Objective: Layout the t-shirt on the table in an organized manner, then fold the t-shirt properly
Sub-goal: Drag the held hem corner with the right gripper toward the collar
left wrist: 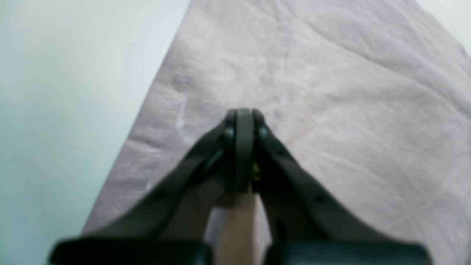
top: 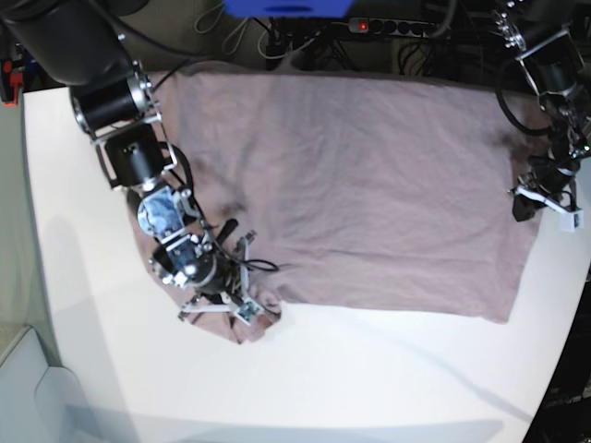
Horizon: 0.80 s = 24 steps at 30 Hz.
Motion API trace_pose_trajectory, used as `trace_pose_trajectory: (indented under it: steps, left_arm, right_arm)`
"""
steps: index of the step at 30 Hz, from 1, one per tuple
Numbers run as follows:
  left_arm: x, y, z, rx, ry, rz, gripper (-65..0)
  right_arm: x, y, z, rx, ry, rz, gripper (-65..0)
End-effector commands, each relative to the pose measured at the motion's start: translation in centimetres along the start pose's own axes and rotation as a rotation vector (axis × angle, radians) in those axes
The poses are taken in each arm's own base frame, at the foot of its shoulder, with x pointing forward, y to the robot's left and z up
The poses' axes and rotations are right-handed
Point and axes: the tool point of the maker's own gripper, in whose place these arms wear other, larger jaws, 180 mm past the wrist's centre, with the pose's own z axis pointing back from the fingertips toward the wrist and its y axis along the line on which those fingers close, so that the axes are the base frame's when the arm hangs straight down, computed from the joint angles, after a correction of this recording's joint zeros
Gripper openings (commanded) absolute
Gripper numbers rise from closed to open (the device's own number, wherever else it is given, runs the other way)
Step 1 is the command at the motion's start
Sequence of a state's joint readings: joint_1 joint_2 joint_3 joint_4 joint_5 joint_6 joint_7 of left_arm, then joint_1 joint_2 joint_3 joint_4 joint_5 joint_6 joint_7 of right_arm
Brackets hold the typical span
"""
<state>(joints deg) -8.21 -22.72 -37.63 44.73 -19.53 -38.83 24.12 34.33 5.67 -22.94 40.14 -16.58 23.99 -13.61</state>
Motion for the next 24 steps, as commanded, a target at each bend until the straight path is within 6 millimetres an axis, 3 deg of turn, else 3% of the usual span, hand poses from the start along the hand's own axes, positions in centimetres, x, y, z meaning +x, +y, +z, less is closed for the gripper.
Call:
trace_pose_trajectory:
  steps: [1,5,8,11,14,16,18,21,24]
  left_arm:
    - [-2.3,1.0,0.4,0.040,0.115,-0.037,-65.0]
    - [-2.3,1.1,0.4,0.040,0.116,-0.037,-65.0]
    - [-2.3,1.1,0.4,0.040,0.116,-0.037,-65.0]
    - [-2.3,1.1,0.4,0.040,0.116,-0.037,-65.0]
    - [-2.3,1.1,0.4,0.040,0.116,-0.037,-65.0]
    - [-2.3,1.1,0.4,0.040,0.116,-0.037,-65.0]
    - [-2.3,1.1,0.4,0.040,0.116,-0.037,-65.0]
    - [-2.2,1.0,0.4,0.039,0.113,-0.037,-65.0]
    - [-2.1,1.0,0.3,0.039,0.112,-0.037,-65.0]
  right_arm:
    - [2.1,-2.9,0.2,-0.055,-0.043,0.001,-65.0]
    - [4.5,-10.2,1.6,-0.362,-0.138,-0.054,-65.0]
    - [6.4,-17.1,5.8,-0.696,-0.250,-0.071,-65.0]
    - [7.8,-19.0,8.1,-0.810,-0.312,-0.068,-65.0]
    - [7.0,-18.1,7.6,-0.741,-0.286,-0.063,-65.0]
    - [6.2,-16.4,6.8,-0.664,-0.249,-0.066,-65.0]
    - [5.4,-14.1,6.1,-0.573,-0.220,-0.055,-65.0]
    - [5.1,-8.9,5.4,-0.397,-0.199,-0.014,-65.0]
    - [4.4,-6.3,6.1,-0.334,-0.149,-0.005,-65.0]
